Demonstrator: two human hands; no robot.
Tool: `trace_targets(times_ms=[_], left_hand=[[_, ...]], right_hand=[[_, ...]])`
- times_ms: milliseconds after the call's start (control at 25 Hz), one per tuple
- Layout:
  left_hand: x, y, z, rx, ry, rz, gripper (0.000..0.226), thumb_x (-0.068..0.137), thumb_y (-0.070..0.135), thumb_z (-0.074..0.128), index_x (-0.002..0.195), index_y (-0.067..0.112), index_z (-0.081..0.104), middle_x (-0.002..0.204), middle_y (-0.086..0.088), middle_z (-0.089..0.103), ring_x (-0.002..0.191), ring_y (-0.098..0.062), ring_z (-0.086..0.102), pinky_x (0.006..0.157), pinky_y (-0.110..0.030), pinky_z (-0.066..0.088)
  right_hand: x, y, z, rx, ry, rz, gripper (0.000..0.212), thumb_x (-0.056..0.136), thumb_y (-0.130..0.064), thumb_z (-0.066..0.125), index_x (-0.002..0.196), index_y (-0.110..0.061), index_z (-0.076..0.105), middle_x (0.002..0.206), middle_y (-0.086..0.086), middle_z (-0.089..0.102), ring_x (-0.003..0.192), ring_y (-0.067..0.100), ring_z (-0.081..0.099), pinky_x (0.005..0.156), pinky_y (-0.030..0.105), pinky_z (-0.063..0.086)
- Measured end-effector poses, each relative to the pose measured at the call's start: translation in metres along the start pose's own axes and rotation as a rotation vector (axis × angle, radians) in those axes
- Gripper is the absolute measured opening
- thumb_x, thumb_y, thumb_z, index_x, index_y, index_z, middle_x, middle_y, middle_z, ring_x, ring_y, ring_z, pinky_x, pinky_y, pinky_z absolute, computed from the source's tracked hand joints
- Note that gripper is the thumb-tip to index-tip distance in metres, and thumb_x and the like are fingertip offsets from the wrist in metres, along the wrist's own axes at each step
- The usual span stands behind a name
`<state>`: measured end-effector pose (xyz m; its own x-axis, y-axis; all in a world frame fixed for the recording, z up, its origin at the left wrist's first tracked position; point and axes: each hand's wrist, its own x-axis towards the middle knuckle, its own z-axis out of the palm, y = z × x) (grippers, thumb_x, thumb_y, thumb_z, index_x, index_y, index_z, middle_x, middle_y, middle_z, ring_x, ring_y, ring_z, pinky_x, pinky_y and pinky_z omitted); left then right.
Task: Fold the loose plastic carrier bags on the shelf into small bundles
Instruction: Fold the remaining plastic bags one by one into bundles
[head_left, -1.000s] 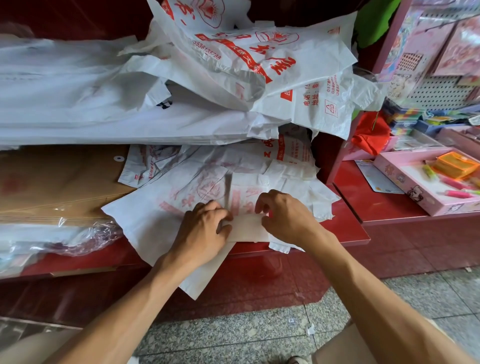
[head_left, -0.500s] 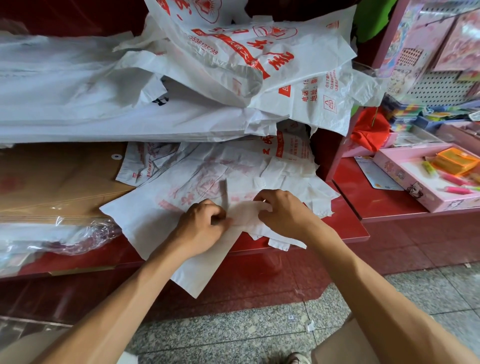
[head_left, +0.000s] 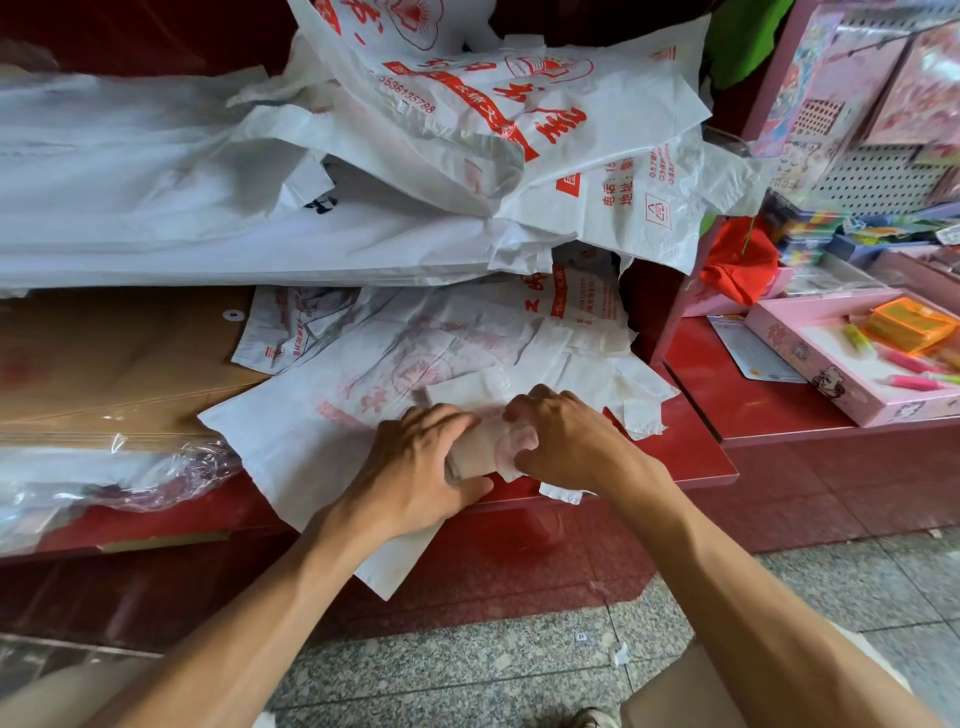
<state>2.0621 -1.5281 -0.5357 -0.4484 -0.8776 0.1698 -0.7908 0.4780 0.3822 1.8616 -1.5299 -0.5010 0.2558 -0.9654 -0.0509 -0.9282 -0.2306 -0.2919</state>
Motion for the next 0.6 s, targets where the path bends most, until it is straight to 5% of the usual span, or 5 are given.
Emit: trace_targets(times_ms=[160,360,480,600], left_hand=[[0.002,0.004,-0.005,0.022,0.033,-0.053,0.057,0.080,0.046,0.064,0.131,0.025,0.054,0.129,0.009,0.060,0.116,-0.018,0.054,0.100,-0.043,0.043],[-0.002,0.011,-0.016,-0.072,-0.036,-0.067,0.072,0.077,0.032,0.065,0.144,0.029,0.040,0.142,0.010,0.050,0.125,-0.017,0.050,0.106,-0.038,0.040],[0.000,0.011,-0.016,-0.184,0.098,-0.154,0.053,0.085,0.023,0.066,0.134,0.027,0.046,0.114,0.002,0.064,0.103,-0.019,0.062,0.088,-0.027,0.045],[0.004,0.010,-0.019,-0.273,0.176,-0.310,0.038,0.091,0.025,0.062,0.128,0.025,0.052,0.101,0.001,0.063,0.093,-0.021,0.061,0.086,-0.034,0.048]], right_hand=[[0.002,0.003,-0.002,-0.033,-0.054,0.010,0.059,0.082,-0.015,0.060,0.139,-0.023,0.046,0.126,0.000,0.049,0.113,0.022,0.047,0.073,0.029,0.039],[0.005,0.006,0.001,0.072,0.065,-0.003,0.024,0.090,-0.022,0.052,0.108,-0.018,0.067,0.105,0.003,0.055,0.099,0.025,0.054,0.077,0.035,0.047],[0.007,0.003,-0.004,0.241,0.089,0.082,0.023,0.094,-0.027,0.051,0.083,-0.011,0.062,0.088,0.004,0.057,0.081,0.021,0.057,0.061,0.030,0.042],[0.006,-0.001,-0.006,0.291,0.088,0.132,0.031,0.096,-0.033,0.050,0.078,-0.008,0.057,0.078,0.007,0.060,0.069,0.020,0.054,0.057,0.031,0.038]])
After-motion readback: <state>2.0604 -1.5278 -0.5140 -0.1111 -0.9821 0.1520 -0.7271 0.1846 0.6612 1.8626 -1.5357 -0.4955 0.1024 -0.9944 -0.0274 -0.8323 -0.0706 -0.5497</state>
